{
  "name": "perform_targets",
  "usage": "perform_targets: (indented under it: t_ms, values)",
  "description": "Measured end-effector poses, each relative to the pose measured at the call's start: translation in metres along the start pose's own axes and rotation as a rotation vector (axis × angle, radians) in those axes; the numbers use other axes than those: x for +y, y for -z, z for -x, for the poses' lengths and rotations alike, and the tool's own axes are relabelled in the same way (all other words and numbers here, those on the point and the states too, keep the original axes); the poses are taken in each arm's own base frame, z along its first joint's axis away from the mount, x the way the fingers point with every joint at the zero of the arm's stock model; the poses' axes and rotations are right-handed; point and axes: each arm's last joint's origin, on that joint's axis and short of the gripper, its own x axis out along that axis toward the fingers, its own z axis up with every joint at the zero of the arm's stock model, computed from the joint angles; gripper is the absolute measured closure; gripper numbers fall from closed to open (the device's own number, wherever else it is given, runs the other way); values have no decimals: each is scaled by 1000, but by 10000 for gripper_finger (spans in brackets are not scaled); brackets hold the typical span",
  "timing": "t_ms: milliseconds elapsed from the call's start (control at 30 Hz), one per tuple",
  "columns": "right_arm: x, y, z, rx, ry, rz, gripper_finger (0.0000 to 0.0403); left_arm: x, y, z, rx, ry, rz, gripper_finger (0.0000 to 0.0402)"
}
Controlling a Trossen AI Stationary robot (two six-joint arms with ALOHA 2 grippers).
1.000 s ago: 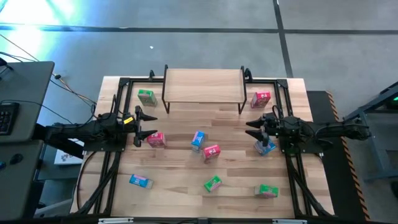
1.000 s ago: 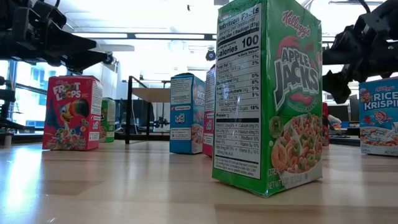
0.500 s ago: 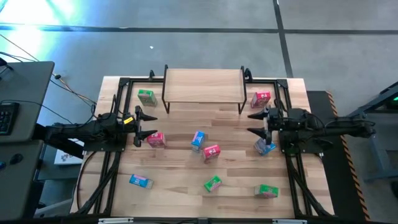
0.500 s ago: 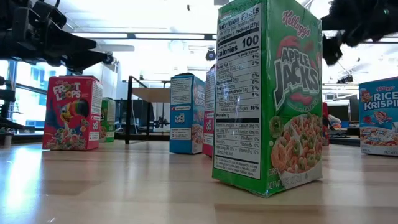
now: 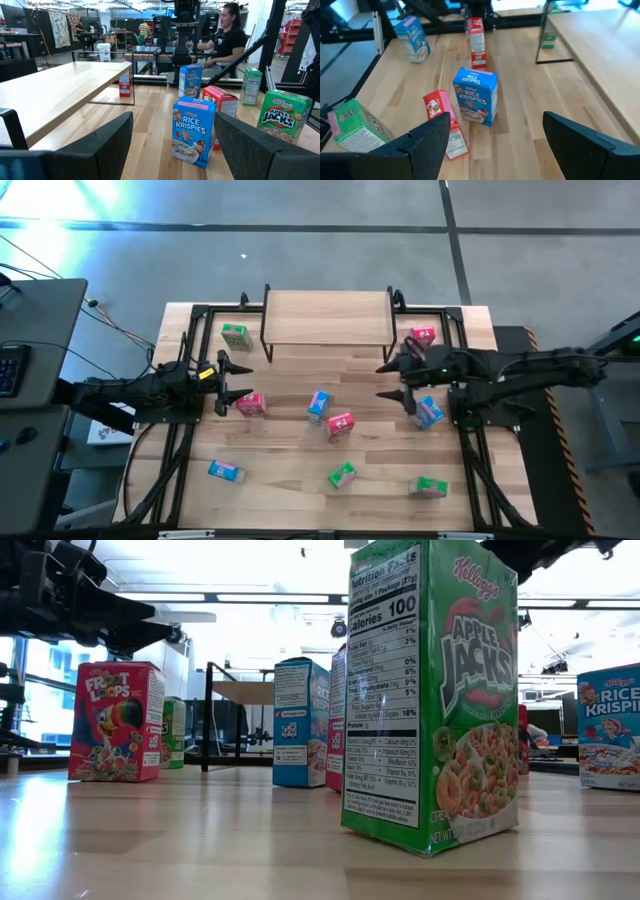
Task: Stack cereal on shelf
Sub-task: Put the bottom right red cereal box on the shelf
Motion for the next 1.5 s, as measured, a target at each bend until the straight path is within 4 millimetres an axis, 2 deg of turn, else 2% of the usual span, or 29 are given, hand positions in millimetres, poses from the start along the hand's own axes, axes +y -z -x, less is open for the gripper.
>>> perform_targets:
  t_ms: [300,600,800,1333,1500]
  values:
    - [13,-17,-41,97,-40,72,93,0,0,0,0,0,0,131]
    - [33,-1,-82,244,-90,105,93,0,0,0,1,0,0,131]
    - [43,11,-104,280,-113,107,93,0,0,0,1,0,0,131]
    - [48,33,-136,340,-106,131,94,0,0,0,1,0,0,131]
    - [49,35,-142,339,-104,120,111,0,0,0,1,0,0,131]
